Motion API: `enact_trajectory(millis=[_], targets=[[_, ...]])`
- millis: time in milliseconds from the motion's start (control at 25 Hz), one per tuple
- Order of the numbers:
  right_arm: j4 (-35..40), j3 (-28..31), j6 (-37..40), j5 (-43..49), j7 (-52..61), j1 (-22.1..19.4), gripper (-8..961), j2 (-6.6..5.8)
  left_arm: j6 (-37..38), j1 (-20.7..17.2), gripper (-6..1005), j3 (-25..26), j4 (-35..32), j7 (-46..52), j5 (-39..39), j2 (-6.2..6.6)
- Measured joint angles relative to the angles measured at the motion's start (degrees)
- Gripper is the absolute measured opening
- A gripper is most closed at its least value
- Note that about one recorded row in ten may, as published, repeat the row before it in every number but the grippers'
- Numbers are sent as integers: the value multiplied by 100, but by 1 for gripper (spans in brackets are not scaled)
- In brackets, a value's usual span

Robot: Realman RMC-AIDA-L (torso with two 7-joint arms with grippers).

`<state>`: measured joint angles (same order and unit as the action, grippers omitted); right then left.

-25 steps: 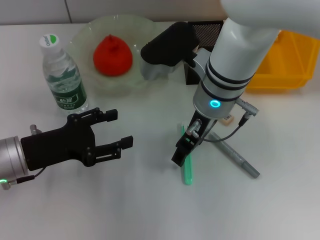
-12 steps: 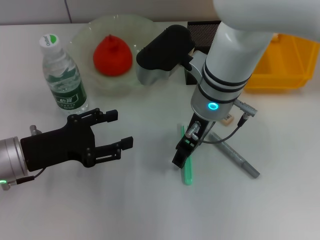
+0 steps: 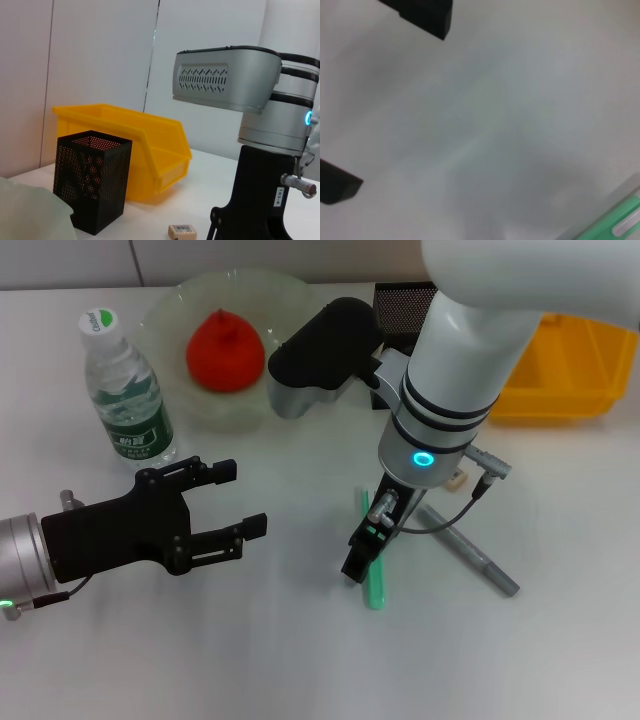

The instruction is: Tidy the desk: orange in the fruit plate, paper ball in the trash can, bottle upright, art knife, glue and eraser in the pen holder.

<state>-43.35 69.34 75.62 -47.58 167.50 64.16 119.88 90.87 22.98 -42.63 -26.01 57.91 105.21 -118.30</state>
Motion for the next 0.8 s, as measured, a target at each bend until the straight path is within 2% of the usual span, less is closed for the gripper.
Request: enact_trajectory(millis=[800], targets=[[19, -8, -14, 3, -24, -7, 713, 0, 30, -11, 791, 0, -1, 0, -10, -1]])
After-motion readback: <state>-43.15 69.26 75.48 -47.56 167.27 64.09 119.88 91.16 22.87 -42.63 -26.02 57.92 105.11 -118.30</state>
